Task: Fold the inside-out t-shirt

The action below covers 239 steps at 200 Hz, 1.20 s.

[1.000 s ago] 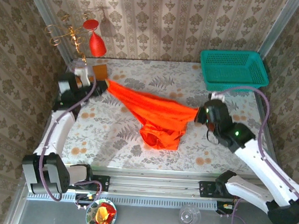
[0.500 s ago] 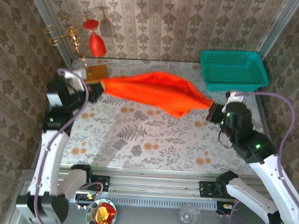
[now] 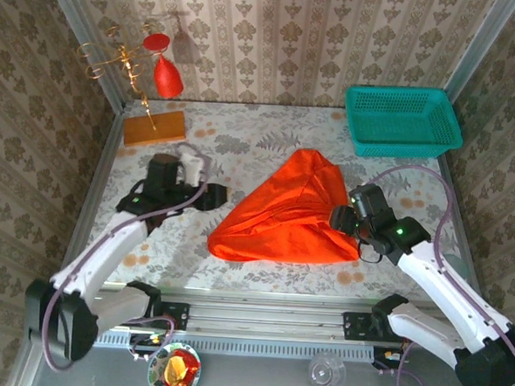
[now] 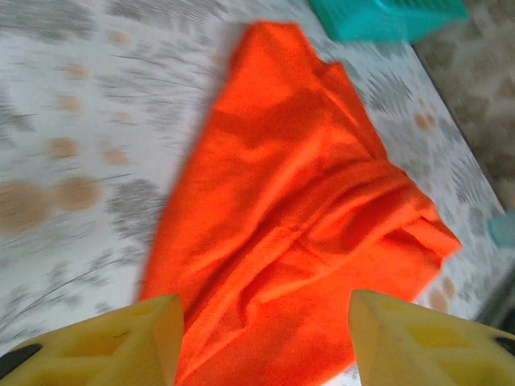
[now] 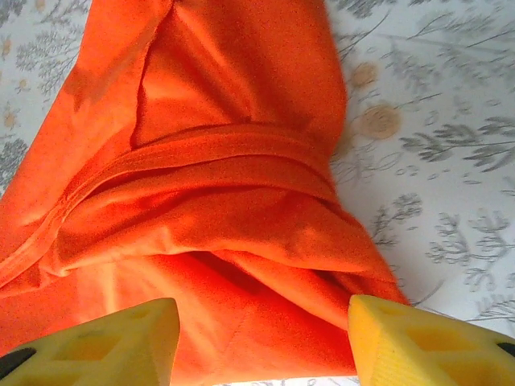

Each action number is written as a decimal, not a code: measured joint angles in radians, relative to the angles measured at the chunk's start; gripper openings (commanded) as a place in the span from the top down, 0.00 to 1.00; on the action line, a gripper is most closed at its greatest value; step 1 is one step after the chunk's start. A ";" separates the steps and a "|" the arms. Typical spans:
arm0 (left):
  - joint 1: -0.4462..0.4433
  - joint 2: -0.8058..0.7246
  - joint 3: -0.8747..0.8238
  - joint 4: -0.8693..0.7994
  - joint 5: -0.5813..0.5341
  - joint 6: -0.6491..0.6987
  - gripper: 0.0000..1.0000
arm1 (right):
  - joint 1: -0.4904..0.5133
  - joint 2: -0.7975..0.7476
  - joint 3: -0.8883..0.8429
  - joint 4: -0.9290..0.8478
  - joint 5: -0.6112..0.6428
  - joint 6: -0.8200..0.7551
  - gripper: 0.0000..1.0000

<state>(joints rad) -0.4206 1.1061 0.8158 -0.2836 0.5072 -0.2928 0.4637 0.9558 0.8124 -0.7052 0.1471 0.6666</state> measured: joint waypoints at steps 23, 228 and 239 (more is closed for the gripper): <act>-0.158 0.179 0.147 -0.021 -0.026 0.150 0.39 | 0.010 0.015 -0.005 0.013 -0.034 0.036 0.42; -0.416 0.702 0.578 -0.280 -0.216 0.663 1.00 | 0.279 0.271 -0.225 0.364 -0.008 0.537 0.37; -0.408 0.645 0.582 -0.275 -0.208 0.642 1.00 | 0.242 0.268 -0.234 0.361 -0.001 0.531 0.37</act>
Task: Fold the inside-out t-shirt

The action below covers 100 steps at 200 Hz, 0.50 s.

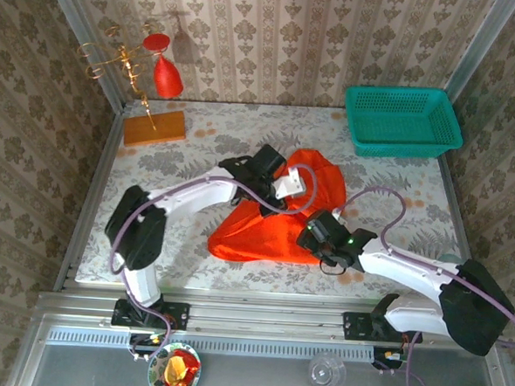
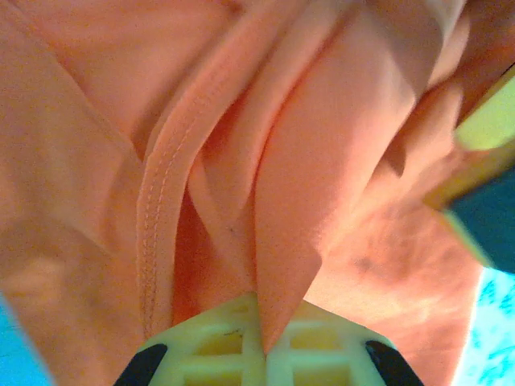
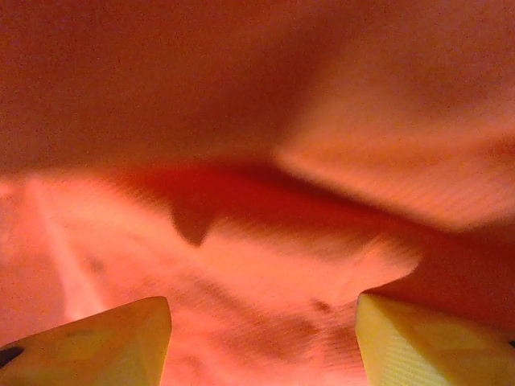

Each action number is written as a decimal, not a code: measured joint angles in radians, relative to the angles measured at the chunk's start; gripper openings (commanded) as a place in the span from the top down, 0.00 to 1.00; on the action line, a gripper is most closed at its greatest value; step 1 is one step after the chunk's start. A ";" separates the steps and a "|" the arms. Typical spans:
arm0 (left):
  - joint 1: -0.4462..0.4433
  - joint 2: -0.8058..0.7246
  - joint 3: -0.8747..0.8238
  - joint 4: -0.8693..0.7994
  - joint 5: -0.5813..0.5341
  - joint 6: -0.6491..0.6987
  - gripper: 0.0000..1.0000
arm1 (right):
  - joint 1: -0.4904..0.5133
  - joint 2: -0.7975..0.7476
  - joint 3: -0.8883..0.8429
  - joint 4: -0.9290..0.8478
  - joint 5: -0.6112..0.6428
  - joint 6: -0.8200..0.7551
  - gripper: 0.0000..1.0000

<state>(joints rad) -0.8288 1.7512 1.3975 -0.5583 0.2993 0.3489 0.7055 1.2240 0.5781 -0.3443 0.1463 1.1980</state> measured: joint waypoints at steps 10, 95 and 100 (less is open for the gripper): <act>0.007 -0.045 0.019 -0.008 0.008 -0.021 1.00 | -0.043 -0.007 -0.011 -0.003 0.001 -0.013 0.37; 0.005 -0.084 0.199 -0.109 0.059 -0.183 1.00 | -0.074 -0.301 0.018 -0.134 0.007 -0.205 0.47; 0.005 -0.084 0.205 -0.109 0.061 -0.188 1.00 | -0.052 -0.301 0.029 -0.133 0.009 -0.205 0.47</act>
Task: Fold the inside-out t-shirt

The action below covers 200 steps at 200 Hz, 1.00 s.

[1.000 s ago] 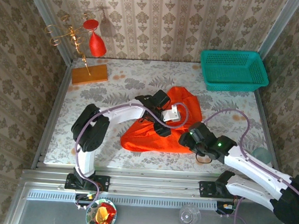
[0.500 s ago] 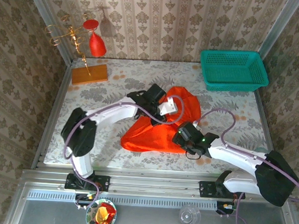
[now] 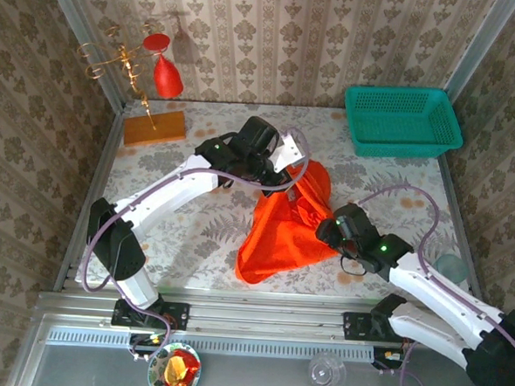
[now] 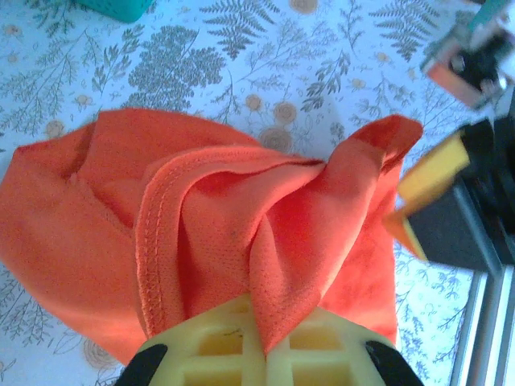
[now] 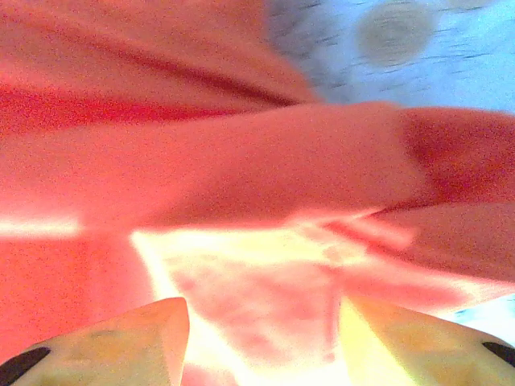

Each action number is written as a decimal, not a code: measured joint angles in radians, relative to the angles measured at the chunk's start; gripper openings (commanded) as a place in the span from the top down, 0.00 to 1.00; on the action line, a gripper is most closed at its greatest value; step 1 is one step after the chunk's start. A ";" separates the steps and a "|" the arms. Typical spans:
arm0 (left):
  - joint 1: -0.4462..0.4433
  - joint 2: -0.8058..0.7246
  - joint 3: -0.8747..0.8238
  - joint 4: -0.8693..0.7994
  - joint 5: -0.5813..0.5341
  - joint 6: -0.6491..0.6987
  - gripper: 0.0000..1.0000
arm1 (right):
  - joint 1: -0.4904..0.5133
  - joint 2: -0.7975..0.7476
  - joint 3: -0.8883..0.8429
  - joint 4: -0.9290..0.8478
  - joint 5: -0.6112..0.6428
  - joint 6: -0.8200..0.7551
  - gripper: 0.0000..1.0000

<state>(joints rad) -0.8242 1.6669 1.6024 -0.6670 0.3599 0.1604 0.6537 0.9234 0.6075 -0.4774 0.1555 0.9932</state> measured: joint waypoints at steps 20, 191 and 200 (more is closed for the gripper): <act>-0.001 0.000 0.017 -0.001 0.007 -0.017 1.00 | 0.067 0.049 0.043 0.019 0.018 0.000 0.44; 0.052 0.001 0.019 -0.018 -0.048 -0.084 1.00 | 0.087 0.771 0.389 0.085 0.308 -0.077 0.88; 0.070 0.001 0.018 -0.010 -0.042 -0.092 1.00 | 0.089 0.747 0.382 0.081 0.304 -0.090 0.94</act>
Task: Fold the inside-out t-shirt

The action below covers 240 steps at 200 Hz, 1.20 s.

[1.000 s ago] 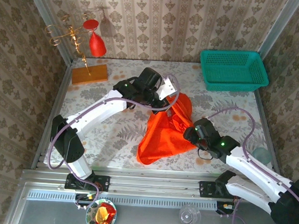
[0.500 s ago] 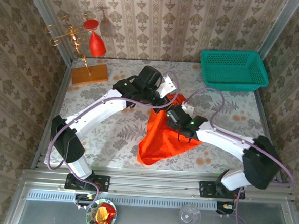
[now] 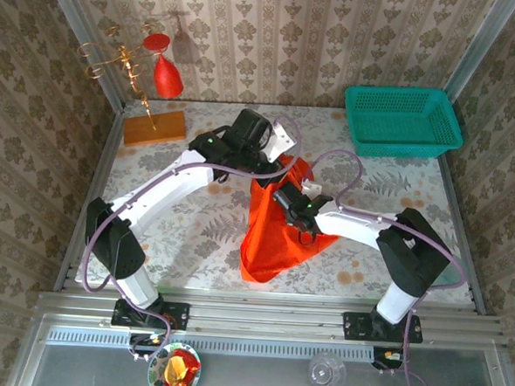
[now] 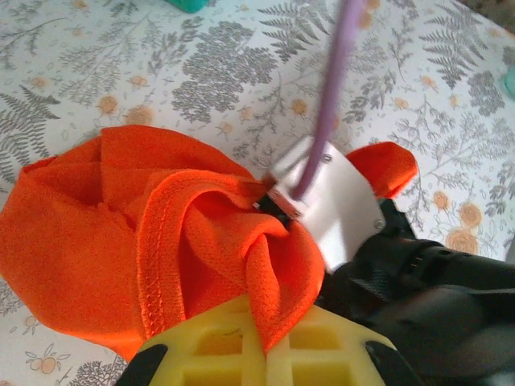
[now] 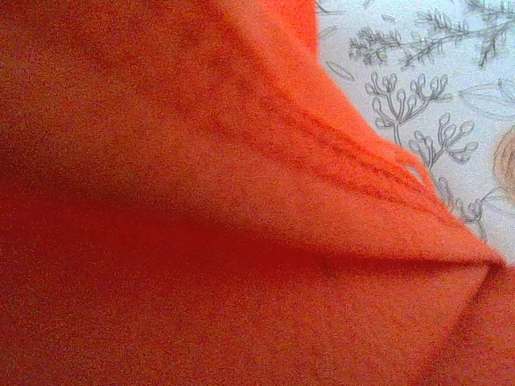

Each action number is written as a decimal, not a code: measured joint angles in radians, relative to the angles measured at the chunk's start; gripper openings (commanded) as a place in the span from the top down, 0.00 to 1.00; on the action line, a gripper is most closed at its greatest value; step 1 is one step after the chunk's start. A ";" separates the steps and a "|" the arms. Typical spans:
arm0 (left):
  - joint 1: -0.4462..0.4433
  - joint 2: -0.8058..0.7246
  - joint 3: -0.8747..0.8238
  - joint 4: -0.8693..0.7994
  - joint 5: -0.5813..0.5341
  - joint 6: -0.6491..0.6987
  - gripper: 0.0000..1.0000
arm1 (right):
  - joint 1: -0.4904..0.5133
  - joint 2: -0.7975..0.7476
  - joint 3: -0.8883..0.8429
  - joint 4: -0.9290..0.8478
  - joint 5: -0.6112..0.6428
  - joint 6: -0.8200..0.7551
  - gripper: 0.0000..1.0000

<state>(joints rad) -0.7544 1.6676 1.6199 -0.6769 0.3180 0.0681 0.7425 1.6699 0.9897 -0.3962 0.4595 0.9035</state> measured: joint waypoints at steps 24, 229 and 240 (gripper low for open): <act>0.067 0.000 -0.018 0.040 0.016 -0.031 1.00 | 0.004 -0.123 -0.003 -0.027 -0.015 -0.035 1.00; 0.889 -0.409 -0.780 0.543 0.456 -0.488 1.00 | -0.383 -0.890 0.029 -0.487 -0.028 -0.268 0.98; 0.856 -0.423 -0.852 0.552 0.459 -0.495 0.91 | -0.403 -0.860 -0.046 -0.496 -0.055 -0.263 0.85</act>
<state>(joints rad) 0.1020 1.2442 0.7677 -0.1246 0.7769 -0.4267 0.3397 0.8097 0.9436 -0.8921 0.4042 0.6403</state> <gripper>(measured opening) 0.065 0.069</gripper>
